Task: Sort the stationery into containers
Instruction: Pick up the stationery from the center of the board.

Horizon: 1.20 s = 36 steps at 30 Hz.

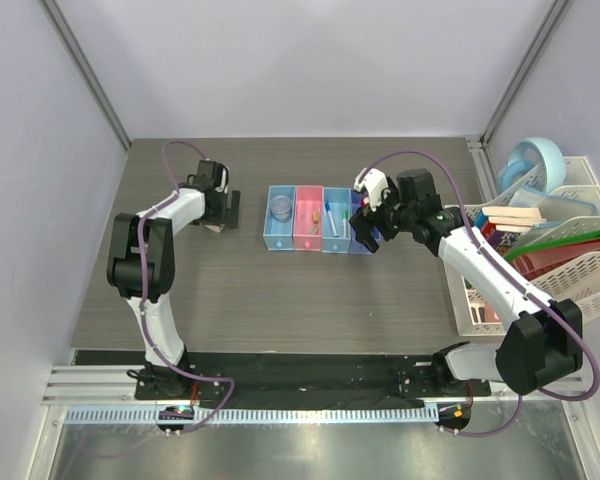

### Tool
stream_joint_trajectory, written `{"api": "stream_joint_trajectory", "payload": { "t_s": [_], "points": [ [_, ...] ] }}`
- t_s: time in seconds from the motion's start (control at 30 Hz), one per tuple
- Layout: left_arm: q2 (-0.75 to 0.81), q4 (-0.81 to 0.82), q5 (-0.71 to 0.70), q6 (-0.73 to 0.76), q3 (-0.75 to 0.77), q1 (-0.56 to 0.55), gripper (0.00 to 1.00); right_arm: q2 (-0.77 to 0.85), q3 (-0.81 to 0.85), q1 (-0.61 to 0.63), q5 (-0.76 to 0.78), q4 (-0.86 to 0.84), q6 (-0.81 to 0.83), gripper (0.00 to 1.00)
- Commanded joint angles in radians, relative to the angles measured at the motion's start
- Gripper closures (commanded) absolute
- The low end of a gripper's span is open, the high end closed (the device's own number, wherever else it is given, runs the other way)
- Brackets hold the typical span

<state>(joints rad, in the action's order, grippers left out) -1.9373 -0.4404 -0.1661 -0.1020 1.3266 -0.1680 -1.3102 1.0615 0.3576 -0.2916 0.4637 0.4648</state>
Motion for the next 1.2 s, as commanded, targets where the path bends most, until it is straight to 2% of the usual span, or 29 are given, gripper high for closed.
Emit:
{"api": "stream_joint_trajectory", "payload": {
  "t_s": [0.0, 0.37, 0.6, 0.8, 0.97, 1.17],
  "points": [
    [-0.021, -0.015, -0.032, -0.021, 0.059, -0.005, 0.09, 0.032, 0.000, -0.003, -0.027, -0.037, -0.015, 0.00],
    [-0.045, -0.030, -0.046, -0.008, 0.083, -0.044, 0.22, 0.038, -0.008, -0.003, -0.032, -0.040, -0.017, 0.00],
    [-0.057, -0.034, -0.050, 0.004, 0.106, -0.047, 0.37, 0.045, -0.009, -0.003, -0.035, -0.040, -0.020, 0.00],
    [-0.075, -0.034, -0.055, 0.013, 0.117, -0.056, 0.42, 0.045, -0.012, -0.006, -0.035, -0.040, -0.023, 0.00],
    [-0.074, -0.032, -0.055, 0.019, 0.108, -0.057, 0.53, 0.046, -0.014, -0.005, -0.035, -0.040, -0.023, 0.01],
    [-0.051, -0.018, -0.059, 0.028, 0.072, -0.057, 0.71, 0.040, -0.012, -0.005, -0.035, -0.040, -0.023, 0.00]
  ]
}}
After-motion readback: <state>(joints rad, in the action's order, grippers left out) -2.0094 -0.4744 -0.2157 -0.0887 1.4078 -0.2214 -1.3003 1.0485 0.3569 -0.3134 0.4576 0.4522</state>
